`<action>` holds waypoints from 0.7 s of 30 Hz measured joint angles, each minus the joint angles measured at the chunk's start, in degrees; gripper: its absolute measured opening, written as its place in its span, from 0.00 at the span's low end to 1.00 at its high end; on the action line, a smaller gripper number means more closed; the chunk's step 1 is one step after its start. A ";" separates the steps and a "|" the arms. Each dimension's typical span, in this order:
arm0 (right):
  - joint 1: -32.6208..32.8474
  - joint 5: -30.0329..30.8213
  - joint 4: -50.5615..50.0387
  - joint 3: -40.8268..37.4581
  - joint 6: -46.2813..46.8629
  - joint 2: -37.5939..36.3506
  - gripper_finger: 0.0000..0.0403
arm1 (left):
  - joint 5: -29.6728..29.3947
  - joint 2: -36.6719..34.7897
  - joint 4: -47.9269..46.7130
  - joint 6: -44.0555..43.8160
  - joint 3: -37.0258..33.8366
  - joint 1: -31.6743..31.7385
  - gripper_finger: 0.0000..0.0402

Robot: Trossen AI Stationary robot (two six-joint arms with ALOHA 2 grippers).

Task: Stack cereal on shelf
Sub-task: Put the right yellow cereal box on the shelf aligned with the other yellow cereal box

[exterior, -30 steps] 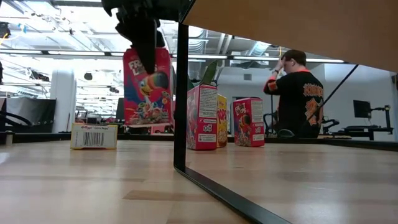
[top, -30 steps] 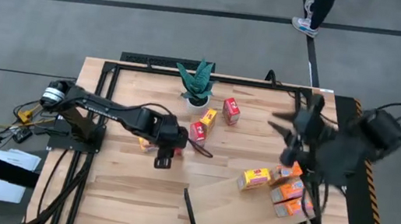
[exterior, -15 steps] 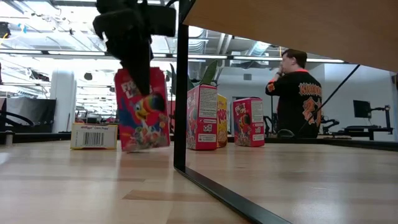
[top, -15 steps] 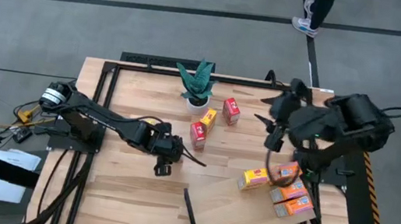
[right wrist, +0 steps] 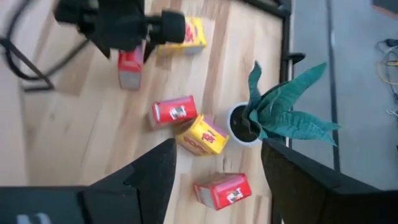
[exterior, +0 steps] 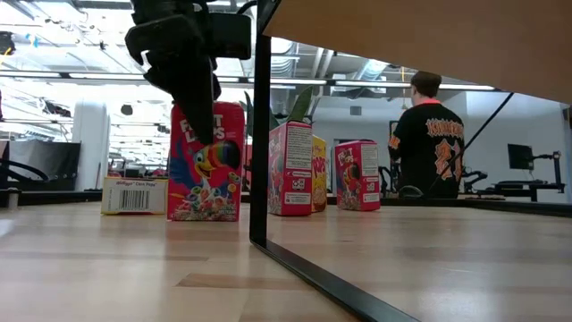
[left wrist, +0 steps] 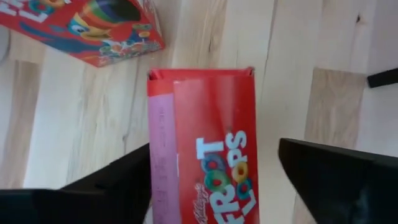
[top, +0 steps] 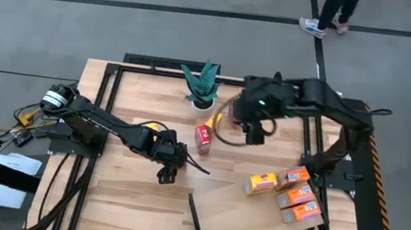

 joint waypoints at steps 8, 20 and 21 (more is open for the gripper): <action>-6.35 -7.87 2.11 0.02 -11.50 9.57 0.67 | 2.22 0.02 -5.27 -1.11 1.49 0.00 0.92; -12.85 -16.32 1.71 -0.04 -15.12 18.81 0.67 | 2.27 0.02 -13.15 -2.16 2.17 -1.58 0.92; -13.19 -17.07 1.28 -0.04 -14.63 18.57 0.67 | 1.71 0.02 -13.28 -2.16 2.19 -1.92 0.92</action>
